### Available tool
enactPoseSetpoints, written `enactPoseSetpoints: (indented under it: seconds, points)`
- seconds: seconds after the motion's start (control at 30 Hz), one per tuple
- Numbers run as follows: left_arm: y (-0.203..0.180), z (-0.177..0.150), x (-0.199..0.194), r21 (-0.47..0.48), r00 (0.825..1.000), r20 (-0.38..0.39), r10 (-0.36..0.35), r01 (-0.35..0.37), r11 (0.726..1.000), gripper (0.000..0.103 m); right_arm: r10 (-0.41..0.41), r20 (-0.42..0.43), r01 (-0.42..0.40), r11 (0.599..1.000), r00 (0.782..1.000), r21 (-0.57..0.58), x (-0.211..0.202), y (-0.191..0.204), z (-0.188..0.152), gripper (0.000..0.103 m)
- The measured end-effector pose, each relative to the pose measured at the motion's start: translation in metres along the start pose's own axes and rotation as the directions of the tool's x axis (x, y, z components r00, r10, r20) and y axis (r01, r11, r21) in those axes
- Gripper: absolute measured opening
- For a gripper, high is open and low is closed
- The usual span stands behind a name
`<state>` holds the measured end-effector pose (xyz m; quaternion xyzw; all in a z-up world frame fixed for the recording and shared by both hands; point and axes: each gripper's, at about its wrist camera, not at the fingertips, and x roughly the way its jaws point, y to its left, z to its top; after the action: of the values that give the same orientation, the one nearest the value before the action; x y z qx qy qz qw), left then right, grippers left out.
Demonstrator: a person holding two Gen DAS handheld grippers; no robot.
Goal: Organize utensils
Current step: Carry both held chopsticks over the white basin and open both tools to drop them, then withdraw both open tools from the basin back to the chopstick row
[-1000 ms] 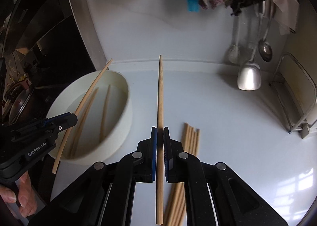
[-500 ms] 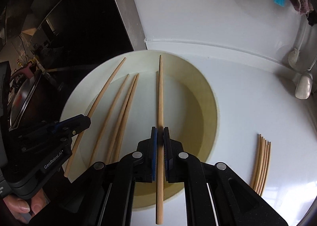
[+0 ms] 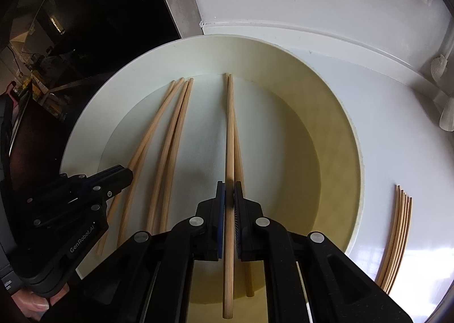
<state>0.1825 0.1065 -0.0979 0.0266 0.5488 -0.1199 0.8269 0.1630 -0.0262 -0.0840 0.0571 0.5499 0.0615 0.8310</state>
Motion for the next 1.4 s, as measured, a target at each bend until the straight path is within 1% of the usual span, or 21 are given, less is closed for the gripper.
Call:
enactPoseSetpoints:
  seconds: [0.2,0.3,0.33,0.37,0.4,0.43,0.47,0.5,0.53,0.57,0.63,0.87,0.93,1.03,1.2,1.4]
  points:
    - [0.002,0.000,0.003,-0.001,1.000,-0.006,-0.004,0.004,1.000,0.008,-0.009,-0.021,0.009,1.000,1.000,0.004,0.011,0.003,0.003,0.006]
    - [0.004,0.000,0.002,-0.008,1.000,-0.008,-0.001,0.001,1.000,0.008,-0.019,-0.013,0.019,1.000,1.000,-0.005,0.010,0.006,0.003,0.006]
    - [0.005,0.000,0.000,-0.014,1.000,-0.002,0.001,-0.001,1.000,0.009,-0.025,-0.008,0.025,1.000,1.000,-0.008,0.008,0.006,0.003,0.007]
    - [0.007,0.000,-0.001,-0.022,1.000,0.001,0.004,-0.004,1.000,0.018,-0.030,0.000,0.030,1.000,1.000,-0.006,0.005,0.006,0.003,0.010]
    - [0.009,0.000,-0.004,-0.033,1.000,0.005,0.010,-0.009,0.999,0.024,-0.025,0.006,0.025,1.000,1.000,0.002,0.002,0.004,0.004,0.022]
    - [0.010,0.000,-0.007,-0.043,1.000,0.014,0.015,-0.014,0.999,0.037,-0.012,0.013,0.012,1.000,1.000,0.010,-0.001,0.003,0.004,0.033]
    - [0.011,-0.001,-0.011,-0.050,0.999,0.028,0.017,-0.015,0.999,0.047,-0.002,0.028,0.001,1.000,1.000,0.015,-0.006,0.001,0.003,0.036]
    - [0.013,-0.001,-0.015,-0.058,0.999,0.040,0.023,-0.021,0.998,0.052,-0.001,0.043,0.000,1.000,0.999,0.017,-0.011,0.000,0.002,0.037]
    - [0.014,-0.002,-0.020,-0.065,0.998,0.052,0.023,-0.019,0.998,0.060,-0.003,0.054,0.002,1.000,0.999,0.015,-0.016,0.000,0.001,0.037]
    - [0.014,-0.002,-0.023,-0.072,0.998,0.063,0.022,-0.018,0.997,0.066,-0.007,0.060,0.006,1.000,0.998,0.014,-0.020,-0.001,0.000,0.037]
    - [0.015,-0.004,-0.032,-0.084,0.996,0.080,0.024,-0.017,0.996,0.070,-0.006,0.072,0.004,1.000,0.997,0.024,-0.027,-0.004,-0.003,0.037]
    - [0.011,-0.015,-0.055,-0.086,0.993,0.116,0.034,-0.024,0.996,0.075,0.004,0.101,-0.009,0.999,0.995,0.048,-0.048,-0.007,-0.021,0.040]
    - [0.010,-0.017,-0.062,-0.088,0.991,0.126,0.034,-0.023,0.996,0.076,0.008,0.106,-0.013,0.999,0.994,0.047,-0.053,-0.006,-0.026,0.044]
    - [0.012,-0.025,-0.075,-0.086,0.989,0.144,0.039,-0.027,0.996,0.078,0.011,0.118,-0.017,0.999,0.993,0.045,-0.062,-0.005,-0.033,0.046]
    - [0.006,-0.035,-0.090,-0.085,0.986,0.161,0.040,-0.027,0.996,0.078,0.012,0.125,-0.019,0.998,0.992,0.053,-0.075,-0.008,-0.047,0.049]
    - [-0.008,-0.047,-0.105,-0.078,0.984,0.178,0.030,-0.016,0.997,0.079,0.008,0.134,-0.015,0.999,0.991,0.045,-0.093,-0.013,-0.063,0.049]
